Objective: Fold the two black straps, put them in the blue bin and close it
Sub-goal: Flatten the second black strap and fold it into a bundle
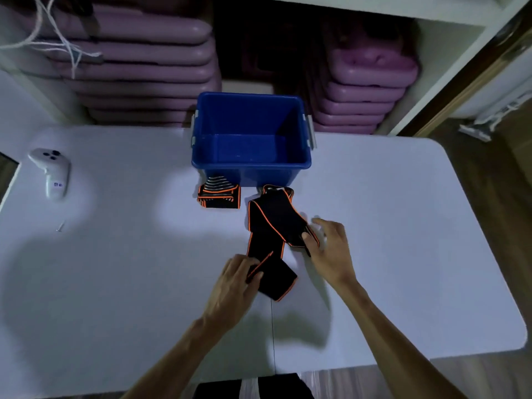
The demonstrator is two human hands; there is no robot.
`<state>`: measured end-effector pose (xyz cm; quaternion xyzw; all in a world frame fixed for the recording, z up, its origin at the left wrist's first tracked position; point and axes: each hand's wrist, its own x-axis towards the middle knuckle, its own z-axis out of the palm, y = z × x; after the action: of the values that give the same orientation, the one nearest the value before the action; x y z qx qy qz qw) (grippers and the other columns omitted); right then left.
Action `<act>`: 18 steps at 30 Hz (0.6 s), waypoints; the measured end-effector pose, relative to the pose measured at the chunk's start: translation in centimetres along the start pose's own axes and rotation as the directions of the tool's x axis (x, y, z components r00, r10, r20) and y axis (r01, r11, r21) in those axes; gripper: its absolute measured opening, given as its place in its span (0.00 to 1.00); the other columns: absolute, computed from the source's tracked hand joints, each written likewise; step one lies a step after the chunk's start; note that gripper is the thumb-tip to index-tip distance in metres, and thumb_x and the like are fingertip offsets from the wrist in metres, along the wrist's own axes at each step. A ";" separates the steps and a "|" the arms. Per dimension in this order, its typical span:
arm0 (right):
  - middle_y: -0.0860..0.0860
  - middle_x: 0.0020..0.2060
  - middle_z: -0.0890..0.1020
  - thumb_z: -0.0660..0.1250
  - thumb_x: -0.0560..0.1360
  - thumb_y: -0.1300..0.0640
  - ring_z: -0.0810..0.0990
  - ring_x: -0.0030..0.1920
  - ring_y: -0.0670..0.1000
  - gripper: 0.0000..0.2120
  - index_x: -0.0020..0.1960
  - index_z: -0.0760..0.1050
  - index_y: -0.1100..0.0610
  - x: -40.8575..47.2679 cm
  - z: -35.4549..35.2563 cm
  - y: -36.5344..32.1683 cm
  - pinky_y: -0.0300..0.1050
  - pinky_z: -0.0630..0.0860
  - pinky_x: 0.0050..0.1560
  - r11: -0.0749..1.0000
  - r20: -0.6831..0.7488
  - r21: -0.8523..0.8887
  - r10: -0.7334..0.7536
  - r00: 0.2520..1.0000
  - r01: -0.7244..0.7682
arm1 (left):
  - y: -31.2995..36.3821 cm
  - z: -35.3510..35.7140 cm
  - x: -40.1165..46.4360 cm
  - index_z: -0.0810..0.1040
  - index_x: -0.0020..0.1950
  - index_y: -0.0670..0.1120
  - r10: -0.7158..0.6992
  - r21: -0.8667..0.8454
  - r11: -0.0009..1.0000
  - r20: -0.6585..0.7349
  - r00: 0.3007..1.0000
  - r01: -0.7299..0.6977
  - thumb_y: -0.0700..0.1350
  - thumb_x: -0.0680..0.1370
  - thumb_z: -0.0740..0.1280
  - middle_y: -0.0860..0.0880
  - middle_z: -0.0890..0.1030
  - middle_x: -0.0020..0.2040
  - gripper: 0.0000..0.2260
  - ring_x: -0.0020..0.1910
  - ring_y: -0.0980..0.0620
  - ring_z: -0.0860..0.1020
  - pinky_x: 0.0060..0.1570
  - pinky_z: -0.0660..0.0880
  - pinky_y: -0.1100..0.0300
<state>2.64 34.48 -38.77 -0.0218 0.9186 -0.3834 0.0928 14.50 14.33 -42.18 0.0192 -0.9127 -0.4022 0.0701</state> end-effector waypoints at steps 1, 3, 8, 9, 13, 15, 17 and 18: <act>0.50 0.59 0.74 0.68 0.76 0.51 0.74 0.61 0.50 0.16 0.63 0.74 0.50 -0.1 -0.5 0.6 0.36 0.70 0.57 1.000 0.064 0.012 0.026 0.998 -0.027 | 0.9 0.8 -0.1 0.75 0.55 0.46 -0.007 -0.015 1.000 0.025 1.000 0.007 0.46 0.78 0.64 0.50 0.76 0.49 0.07 0.46 0.50 0.75 0.46 0.74 0.54; 0.48 0.52 0.77 0.68 0.76 0.51 0.77 0.55 0.48 0.14 0.61 0.75 0.49 -0.3 -1.4 1.6 0.31 0.68 0.50 0.998 0.123 0.006 0.066 0.990 -0.067 | 3.0 2.4 -0.4 0.75 0.55 0.46 0.001 -0.059 0.998 0.096 0.995 0.005 0.46 0.78 0.63 0.50 0.76 0.49 0.08 0.45 0.50 0.75 0.45 0.75 0.55; 0.47 0.47 0.82 0.65 0.77 0.60 0.81 0.48 0.45 0.14 0.62 0.76 0.53 -0.3 -3.9 3.2 0.29 0.70 0.45 0.973 0.155 0.098 0.192 0.969 -0.209 | 5.9 4.8 -0.6 0.73 0.59 0.50 -0.083 0.033 0.996 0.244 0.966 0.077 0.58 0.73 0.67 0.53 0.79 0.51 0.19 0.49 0.53 0.75 0.46 0.74 0.58; 0.46 0.46 0.82 0.64 0.77 0.62 0.80 0.48 0.43 0.14 0.62 0.76 0.54 -0.2 -4.1 3.4 0.28 0.70 0.44 0.971 0.154 0.106 0.198 0.968 -0.215 | 5.8 4.9 -0.4 0.72 0.60 0.50 -0.129 0.079 0.991 0.261 0.957 0.112 0.59 0.70 0.69 0.54 0.79 0.51 0.23 0.49 0.53 0.74 0.46 0.74 0.57; 0.44 0.43 0.81 0.62 0.76 0.65 0.79 0.46 0.42 0.15 0.60 0.77 0.55 0.3 -4.0 3.1 0.26 0.70 0.43 0.972 0.158 0.119 0.183 0.970 -0.203 | 5.0 4.3 0.3 0.76 0.55 0.48 -0.190 0.066 0.982 0.351 0.917 0.178 0.48 0.69 0.70 0.50 0.80 0.47 0.15 0.46 0.49 0.76 0.45 0.75 0.52; 0.44 0.43 0.80 0.61 0.76 0.65 0.79 0.46 0.44 0.15 0.59 0.79 0.54 0.6 -3.8 2.6 0.26 0.69 0.45 0.975 0.168 0.116 0.169 0.971 -0.190 | 3.7 3.0 0.0 0.74 0.43 0.48 -0.123 0.062 0.992 0.355 0.927 0.108 0.42 0.68 0.68 0.50 0.78 0.41 0.05 0.41 0.48 0.75 0.38 0.74 0.51; 0.47 0.44 0.81 0.63 0.75 0.63 0.80 0.47 0.46 0.14 0.58 0.78 0.54 0.8 -3.6 2.2 0.27 0.69 0.45 0.978 0.183 0.112 0.154 0.971 -0.176 | 1.3 0.7 -0.6 0.69 0.39 0.50 -0.015 0.160 0.987 0.275 0.961 -0.030 0.40 0.64 0.64 0.52 0.74 0.40 0.08 0.37 0.47 0.73 0.33 0.71 0.54; 0.48 0.46 0.82 0.66 0.74 0.62 0.80 0.48 0.47 0.13 0.58 0.78 0.53 0.9 -3.6 2.0 0.28 0.69 0.45 0.981 0.199 0.106 0.140 0.970 -0.163 | -0.2 -0.8 -0.9 0.70 0.41 0.52 0.029 0.236 0.968 0.234 0.972 -0.085 0.41 0.64 0.63 0.54 0.73 0.42 0.09 0.39 0.47 0.73 0.33 0.71 0.55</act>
<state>1.12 38.28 -37.86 0.0174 0.8795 -0.4263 0.2108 15.50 13.70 -41.85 -0.0452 -0.9574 -0.2841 -0.0268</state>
